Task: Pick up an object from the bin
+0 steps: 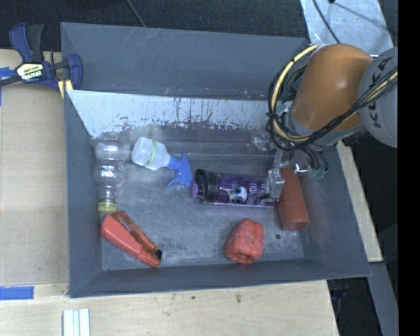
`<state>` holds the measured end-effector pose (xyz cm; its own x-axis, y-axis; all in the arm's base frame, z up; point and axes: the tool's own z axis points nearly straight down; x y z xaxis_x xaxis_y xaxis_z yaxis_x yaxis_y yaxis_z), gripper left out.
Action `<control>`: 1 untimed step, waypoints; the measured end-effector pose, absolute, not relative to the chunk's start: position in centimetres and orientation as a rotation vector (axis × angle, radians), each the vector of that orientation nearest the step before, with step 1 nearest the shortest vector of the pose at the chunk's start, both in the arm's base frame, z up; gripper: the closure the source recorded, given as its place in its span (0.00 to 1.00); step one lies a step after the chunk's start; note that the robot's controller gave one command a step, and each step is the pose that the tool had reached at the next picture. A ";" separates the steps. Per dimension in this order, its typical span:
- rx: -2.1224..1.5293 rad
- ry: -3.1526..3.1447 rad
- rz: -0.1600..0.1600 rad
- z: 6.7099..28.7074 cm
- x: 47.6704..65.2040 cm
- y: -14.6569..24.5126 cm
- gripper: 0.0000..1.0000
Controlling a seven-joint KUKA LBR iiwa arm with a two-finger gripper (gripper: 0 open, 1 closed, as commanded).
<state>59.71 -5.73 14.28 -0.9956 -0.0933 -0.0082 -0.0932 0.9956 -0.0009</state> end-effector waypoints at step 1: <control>-0.201 3.132 -0.001 6.9 59.4 -4.5 0.00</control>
Offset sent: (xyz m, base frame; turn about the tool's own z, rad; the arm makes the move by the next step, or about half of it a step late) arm -0.0004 0.0073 -0.0728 0.0095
